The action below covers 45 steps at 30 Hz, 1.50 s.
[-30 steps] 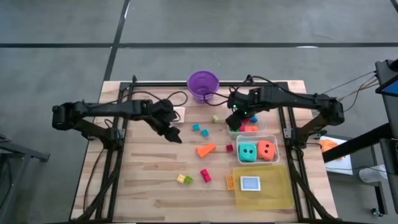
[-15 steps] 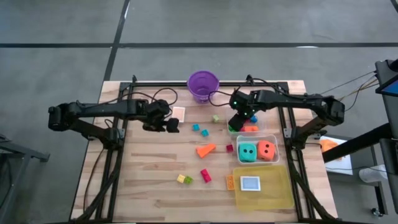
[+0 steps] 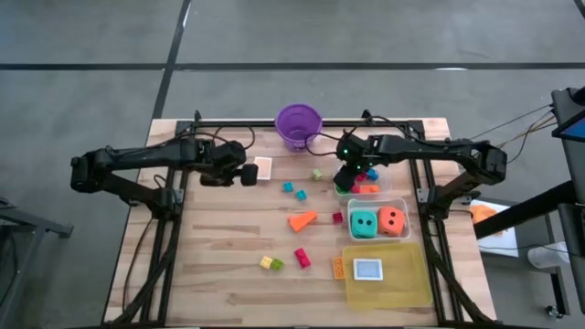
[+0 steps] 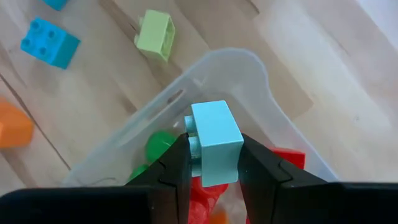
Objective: Pick & Place Toys
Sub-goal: Put the light blue game piece into the transparent bin
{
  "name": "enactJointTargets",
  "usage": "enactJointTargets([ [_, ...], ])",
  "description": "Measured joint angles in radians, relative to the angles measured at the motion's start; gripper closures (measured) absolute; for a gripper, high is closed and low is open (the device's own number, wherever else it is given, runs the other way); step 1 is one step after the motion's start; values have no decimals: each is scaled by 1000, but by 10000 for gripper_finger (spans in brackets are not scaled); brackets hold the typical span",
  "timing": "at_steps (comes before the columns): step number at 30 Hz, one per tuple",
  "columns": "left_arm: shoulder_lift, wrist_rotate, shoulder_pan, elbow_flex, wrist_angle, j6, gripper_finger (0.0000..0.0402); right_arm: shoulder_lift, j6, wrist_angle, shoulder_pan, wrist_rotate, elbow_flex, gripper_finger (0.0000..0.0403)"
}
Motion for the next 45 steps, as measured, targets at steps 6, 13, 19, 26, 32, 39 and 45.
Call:
enactJointTargets([
  [6,8,-30,49,-5,-8,-7,23,2,37,22,0,0,-53,310],
  [13,35,-36,222,-5,-7,152,23,2,50,64,1,-2,-90,310],
  [19,105,-5,378,-4,-41,317,23,2,23,68,1,-3,-90,310],
  [26,219,1,439,18,-41,478,23,2,20,70,2,-5,-91,310],
  [32,361,-5,460,79,-89,658,23,2,21,70,3,-59,-92,310],
  [39,476,-40,498,135,-123,800,23,2,19,70,9,-74,-92,310],
  [45,486,-66,515,82,-95,839,23,0,13,70,10,-78,-92,310],
])
